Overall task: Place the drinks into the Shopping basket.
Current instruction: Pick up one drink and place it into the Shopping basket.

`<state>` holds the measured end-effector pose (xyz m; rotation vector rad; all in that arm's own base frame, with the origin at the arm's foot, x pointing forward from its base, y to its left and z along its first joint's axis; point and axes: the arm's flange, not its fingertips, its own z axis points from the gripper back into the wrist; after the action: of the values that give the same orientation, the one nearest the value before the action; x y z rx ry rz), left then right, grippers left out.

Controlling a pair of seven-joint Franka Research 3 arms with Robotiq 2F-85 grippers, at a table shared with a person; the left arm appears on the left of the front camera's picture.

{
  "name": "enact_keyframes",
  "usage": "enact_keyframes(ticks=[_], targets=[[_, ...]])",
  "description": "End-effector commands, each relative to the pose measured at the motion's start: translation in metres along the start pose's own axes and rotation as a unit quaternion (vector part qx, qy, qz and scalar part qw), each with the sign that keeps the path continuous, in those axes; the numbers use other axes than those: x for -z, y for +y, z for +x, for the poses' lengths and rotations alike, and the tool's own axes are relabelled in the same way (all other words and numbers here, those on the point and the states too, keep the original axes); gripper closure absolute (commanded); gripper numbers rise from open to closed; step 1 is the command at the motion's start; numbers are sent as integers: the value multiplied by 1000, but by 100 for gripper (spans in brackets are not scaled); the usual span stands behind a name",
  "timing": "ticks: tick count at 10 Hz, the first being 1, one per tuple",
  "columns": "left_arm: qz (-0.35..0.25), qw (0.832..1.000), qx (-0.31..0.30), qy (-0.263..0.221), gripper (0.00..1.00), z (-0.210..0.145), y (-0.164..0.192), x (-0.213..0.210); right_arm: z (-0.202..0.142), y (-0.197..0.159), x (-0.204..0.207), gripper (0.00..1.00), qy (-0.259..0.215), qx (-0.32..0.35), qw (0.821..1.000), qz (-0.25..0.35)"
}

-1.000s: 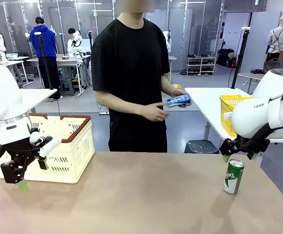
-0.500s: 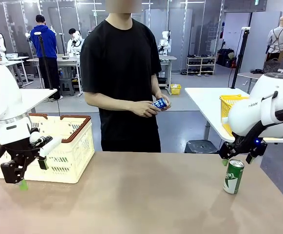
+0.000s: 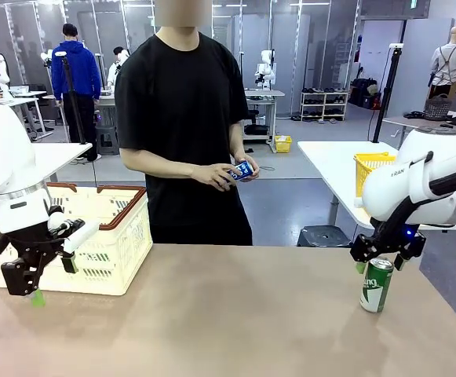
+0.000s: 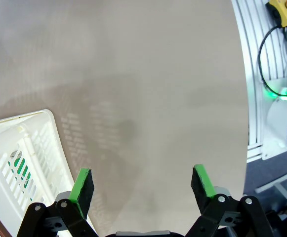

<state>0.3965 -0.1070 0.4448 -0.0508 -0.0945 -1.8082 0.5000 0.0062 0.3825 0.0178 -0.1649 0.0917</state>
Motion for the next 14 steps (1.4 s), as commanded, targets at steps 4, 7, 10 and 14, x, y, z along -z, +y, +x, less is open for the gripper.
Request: enact_keyframes(ticks=[4, 7, 10, 14], targets=[[3, 1000, -7, 2, 0, 3, -1, -2, 7, -5, 1, 24, 15, -3, 1000, 5], [3, 1000, -7, 2, 0, 3, -1, -2, 6, -2, 0, 52, 22, -4, 1000, 11], [3, 1000, -7, 2, 0, 3, -1, -2, 5, 1, 3, 82, 30, -2, 1000, 9], [3, 1000, -7, 2, 0, 3, -1, -2, -3, 39, -26, 91, 1, 42, 999, -17]])
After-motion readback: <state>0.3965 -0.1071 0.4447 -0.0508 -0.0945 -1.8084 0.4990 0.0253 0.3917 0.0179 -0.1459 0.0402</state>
